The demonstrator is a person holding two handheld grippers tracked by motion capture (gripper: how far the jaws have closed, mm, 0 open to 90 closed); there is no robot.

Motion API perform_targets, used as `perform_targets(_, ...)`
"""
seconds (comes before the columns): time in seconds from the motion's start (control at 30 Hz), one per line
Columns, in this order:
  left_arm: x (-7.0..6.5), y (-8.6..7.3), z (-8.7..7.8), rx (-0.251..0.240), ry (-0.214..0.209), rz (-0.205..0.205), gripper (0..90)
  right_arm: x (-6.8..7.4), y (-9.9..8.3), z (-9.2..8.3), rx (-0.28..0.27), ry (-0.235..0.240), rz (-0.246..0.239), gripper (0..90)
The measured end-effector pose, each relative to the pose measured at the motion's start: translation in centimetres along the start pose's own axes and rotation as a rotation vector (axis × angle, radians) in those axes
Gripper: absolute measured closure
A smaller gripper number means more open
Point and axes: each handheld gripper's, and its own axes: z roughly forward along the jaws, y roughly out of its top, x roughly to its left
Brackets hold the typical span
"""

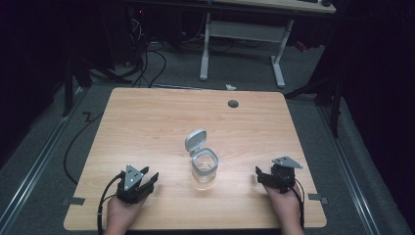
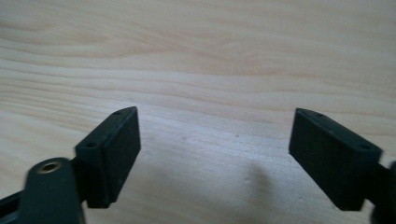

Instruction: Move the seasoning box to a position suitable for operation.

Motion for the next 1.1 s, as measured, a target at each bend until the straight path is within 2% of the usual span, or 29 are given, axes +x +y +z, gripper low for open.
perform_targets(0.03, 0.0, 0.0, 0.0, 0.000, 0.000, 0.000, 55.2, 0.0, 0.0, 0.0, 0.000, 0.000, 0.000, 23.6)
perform_targets(0.07, -0.1, 0.0, -0.1, -0.002, 0.001, 0.008, 54.8, 0.5, -0.4, -0.3, -0.011, 0.045, -0.028, 25.3)
perform_targets(0.1, -0.1, 0.0, -0.1, -0.002, 0.001, 0.008, 54.2, 0.5, -0.4, -0.3, -0.011, 0.045, -0.028, 25.3)
perform_targets(0.13, -0.4, 0.1, -0.3, -0.012, 0.002, 0.015, 53.9, 0.8, -0.6, -0.7, -0.026, 0.070, -0.038, 35.7)
perform_targets(0.23, -0.7, 0.2, -0.5, -0.020, -0.003, 0.023, 53.6, 1.2, -0.8, -1.0, -0.048, 0.076, -0.037, 40.9)
perform_targets(0.27, -0.8, 0.3, -0.8, -0.015, -0.015, 0.028, 53.7, 1.6, -0.7, -1.0, -0.047, 0.120, -0.046, 45.6)
perform_targets(0.3, -0.8, 0.3, -0.8, -0.015, -0.015, 0.028, 53.7, 1.6, -0.7, -1.0, -0.047, 0.120, -0.046, 45.6)
perform_targets(0.33, -0.9, 0.2, -1.0, -0.005, -0.022, 0.026, 53.7, 2.1, -0.6, -1.2, -0.069, 0.136, -0.064, 51.0)
perform_targets(0.4, -0.8, 0.2, -1.0, 0.004, -0.025, 0.020, 53.7, 2.4, -0.5, -1.4, -0.080, 0.141, -0.061, 52.7)
perform_targets(0.47, -0.7, 0.2, -1.1, 0.015, -0.037, 0.006, 52.5, 3.1, -0.2, -1.7, -0.117, 0.178, -0.046, 58.2)
perform_targets(0.63, -0.9, 0.3, -1.0, 0.012, -0.048, 0.014, 50.2, 4.1, 0.3, -1.6, -0.130, 0.189, -0.078, 61.6)
perform_targets(0.67, -0.9, 0.3, -0.9, 0.016, -0.047, 0.009, 50.0, 4.5, 0.6, -1.4, -0.123, 0.187, -0.101, 61.7)
perform_targets(0.73, -0.9, 0.3, -0.9, 0.022, -0.048, 0.006, 48.8, 4.6, 0.7, -1.3, -0.119, 0.189, -0.109, 62.6)
perform_targets(0.77, -1.0, 0.2, -0.9, 0.031, -0.053, -0.001, 48.5, 4.7, 1.0, -1.1, -0.115, 0.196, -0.115, 65.9)
perform_targets(0.87, -1.2, 0.2, -1.0, 0.031, -0.057, 0.019, 47.2, 4.9, 1.3, -1.0, -0.112, 0.211, -0.120, 69.7)
perform_targets(0.93, -1.2, 0.1, -1.0, 0.021, -0.044, 0.059, 44.1, 5.7, 1.5, -0.9, -0.121, 0.220, -0.138, 74.1)
perform_targets(0.97, -1.2, 0.1, -1.0, 0.021, -0.044, 0.059, 44.1, 5.7, 1.5, -0.9, -0.121, 0.220, -0.138, 74.1)
perform_targets(1.0, -1.1, 0.2, -1.0, 0.019, -0.048, 0.035, 44.4, 6.3, 1.6, -0.8, -0.114, 0.234, -0.147, 77.2)
perform_targets(1.03, -1.1, 0.2, -1.0, 0.019, -0.048, 0.035, 45.0, 6.3, 1.6, -0.8, -0.114, 0.234, -0.147, 77.2)
perform_targets(1.07, -1.0, 0.3, -1.1, 0.018, -0.052, 0.021, 46.7, 6.8, 1.7, -0.7, -0.107, 0.248, -0.158, 81.2)
perform_targets(1.1, -1.0, 0.3, -1.1, 0.018, -0.052, 0.021, 50.1, 6.8, 1.7, -0.7, -0.107, 0.248, -0.158, 81.2)
